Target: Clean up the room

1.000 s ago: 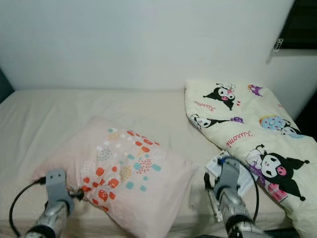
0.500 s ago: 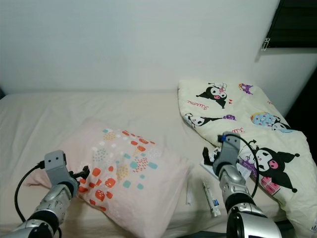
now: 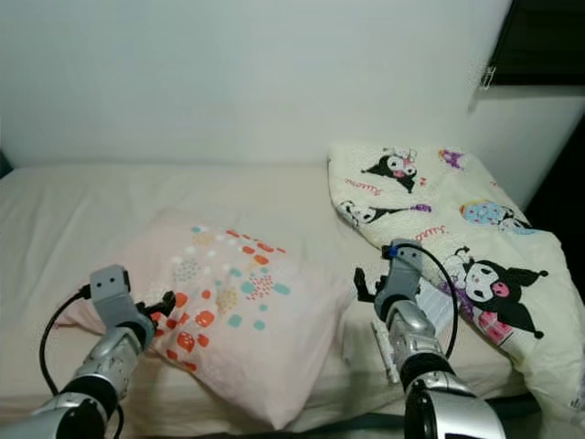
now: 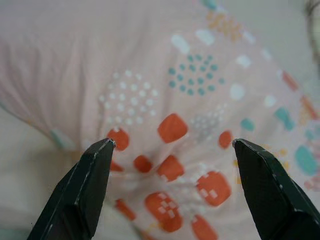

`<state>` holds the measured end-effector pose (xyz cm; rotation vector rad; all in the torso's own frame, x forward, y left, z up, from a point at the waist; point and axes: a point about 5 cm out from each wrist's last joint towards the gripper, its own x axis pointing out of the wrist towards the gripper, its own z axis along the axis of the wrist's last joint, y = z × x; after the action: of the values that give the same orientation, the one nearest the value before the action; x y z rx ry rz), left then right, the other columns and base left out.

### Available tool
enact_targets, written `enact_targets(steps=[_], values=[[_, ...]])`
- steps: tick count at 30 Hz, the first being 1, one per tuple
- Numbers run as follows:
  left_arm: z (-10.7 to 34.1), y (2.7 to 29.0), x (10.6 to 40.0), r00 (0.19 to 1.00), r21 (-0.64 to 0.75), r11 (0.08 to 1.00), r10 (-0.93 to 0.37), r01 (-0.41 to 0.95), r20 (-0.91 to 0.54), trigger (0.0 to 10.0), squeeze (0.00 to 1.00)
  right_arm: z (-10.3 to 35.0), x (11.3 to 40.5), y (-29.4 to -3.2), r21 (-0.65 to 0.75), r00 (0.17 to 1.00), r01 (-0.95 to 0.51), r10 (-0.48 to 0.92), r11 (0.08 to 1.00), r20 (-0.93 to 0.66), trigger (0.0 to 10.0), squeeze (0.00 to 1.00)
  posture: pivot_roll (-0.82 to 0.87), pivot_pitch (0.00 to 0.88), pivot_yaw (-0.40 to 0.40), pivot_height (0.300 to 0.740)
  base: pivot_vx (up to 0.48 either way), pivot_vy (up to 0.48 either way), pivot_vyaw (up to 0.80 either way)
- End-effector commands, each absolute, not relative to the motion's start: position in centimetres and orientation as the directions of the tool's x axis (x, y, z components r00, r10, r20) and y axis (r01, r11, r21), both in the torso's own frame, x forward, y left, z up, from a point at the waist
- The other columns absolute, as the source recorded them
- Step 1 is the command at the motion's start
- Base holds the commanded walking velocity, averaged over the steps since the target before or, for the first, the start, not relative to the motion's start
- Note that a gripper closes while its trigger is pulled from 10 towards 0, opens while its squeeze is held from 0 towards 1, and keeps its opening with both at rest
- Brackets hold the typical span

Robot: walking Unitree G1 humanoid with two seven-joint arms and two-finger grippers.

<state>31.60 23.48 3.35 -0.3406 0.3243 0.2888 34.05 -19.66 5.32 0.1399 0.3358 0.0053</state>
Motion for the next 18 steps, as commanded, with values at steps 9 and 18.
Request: enact_targets(steps=[9, 18], values=[[6.0, 25.2, 33.0, 0.928, -0.420, 0.834, 0.268, -0.357, -0.258, 10.0, 0.00, 5.1, 33.9, -19.1, 0.144, 0.945, -0.009, 0.056, 0.990, -0.322, 10.0, 0.00, -0.09, 0.000, -0.047, 0.595, 0.000, 0.000, 0.00], [6.0, 27.2, 32.4, 0.917, -0.634, 0.663, 0.299, -0.398, -0.264, 10.0, 1.00, 5.3, 34.1, -18.8, 0.151, 0.947, -0.016, 0.064, 0.988, -0.316, 10.0, 0.00, -0.09, 0.000, -0.043, 0.565, 0.000, 0.000, 0.00]])
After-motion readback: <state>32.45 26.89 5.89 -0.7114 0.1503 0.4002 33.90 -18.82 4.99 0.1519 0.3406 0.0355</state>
